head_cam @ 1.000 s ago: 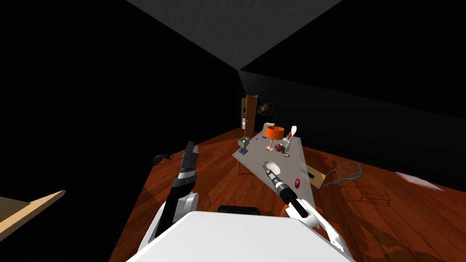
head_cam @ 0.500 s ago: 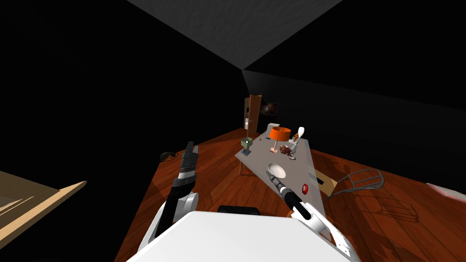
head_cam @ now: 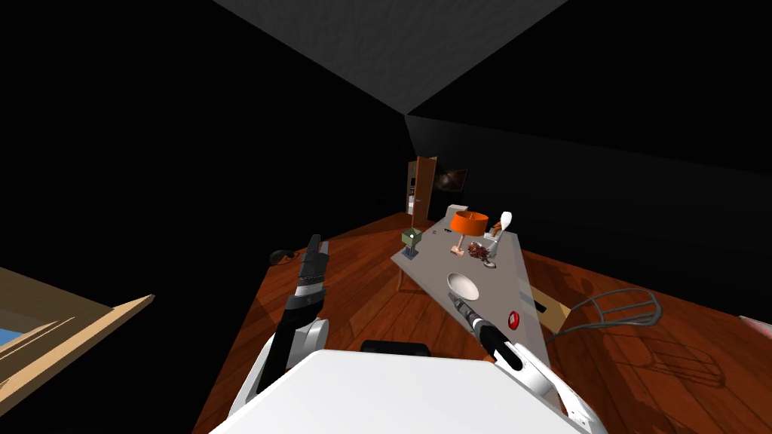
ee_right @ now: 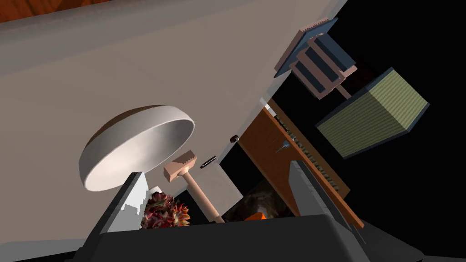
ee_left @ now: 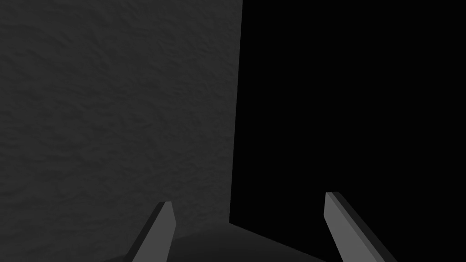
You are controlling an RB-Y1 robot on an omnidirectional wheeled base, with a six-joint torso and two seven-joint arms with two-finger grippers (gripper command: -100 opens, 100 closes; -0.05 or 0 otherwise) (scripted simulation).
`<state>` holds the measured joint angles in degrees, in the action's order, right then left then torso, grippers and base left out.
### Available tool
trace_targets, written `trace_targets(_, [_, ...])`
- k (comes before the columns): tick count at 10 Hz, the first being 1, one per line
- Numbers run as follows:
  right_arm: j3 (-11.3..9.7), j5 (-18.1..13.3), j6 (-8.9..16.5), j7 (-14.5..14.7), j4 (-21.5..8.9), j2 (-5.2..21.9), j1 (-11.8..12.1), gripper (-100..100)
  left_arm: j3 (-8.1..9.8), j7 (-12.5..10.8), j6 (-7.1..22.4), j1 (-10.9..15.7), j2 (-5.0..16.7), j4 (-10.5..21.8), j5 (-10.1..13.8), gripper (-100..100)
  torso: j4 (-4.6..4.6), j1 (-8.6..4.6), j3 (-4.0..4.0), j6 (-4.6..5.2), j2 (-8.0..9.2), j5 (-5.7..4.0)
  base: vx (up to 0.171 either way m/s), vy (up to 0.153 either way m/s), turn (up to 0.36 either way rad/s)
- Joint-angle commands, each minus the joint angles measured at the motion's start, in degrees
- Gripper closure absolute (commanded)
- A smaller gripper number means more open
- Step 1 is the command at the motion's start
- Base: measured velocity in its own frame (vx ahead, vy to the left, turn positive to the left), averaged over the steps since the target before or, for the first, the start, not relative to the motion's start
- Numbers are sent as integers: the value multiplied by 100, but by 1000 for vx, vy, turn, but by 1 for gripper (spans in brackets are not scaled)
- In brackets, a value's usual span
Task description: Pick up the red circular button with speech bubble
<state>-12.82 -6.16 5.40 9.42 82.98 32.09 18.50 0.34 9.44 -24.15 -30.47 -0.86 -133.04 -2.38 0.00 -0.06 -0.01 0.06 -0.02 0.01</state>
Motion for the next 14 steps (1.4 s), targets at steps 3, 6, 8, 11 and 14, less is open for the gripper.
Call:
trace_targets(3, [-82,128,251,47,-695,312,-91,-100,0,0,0,0,0,0,0,0,-1,-2,-2,0,-3,0,43,-2,71])
trace_targets(6, [-119,228,428,88,-1160,534,-116,-100,1,0,0,-1,0,0,0,0,-2,-8,-6,1,-10,-2,59,-17,50])
trace_targets(8, [-141,331,575,127,-1585,739,-132,-100,1,0,0,-1,0,0,0,0,-3,-11,-9,1,-15,-2,74,-27,51])
trace_targets(11, [-149,434,693,163,-2003,920,-136,-100,1,0,0,-1,1,0,0,0,-4,-21,-11,1,-19,-3,71,-42,18])
trace_targets(14, [-137,617,852,220,-2593,1197,-130,-100,1,0,0,-1,1,0,0,0,-3,-18,-8,3,-14,-3,70,-42,0])
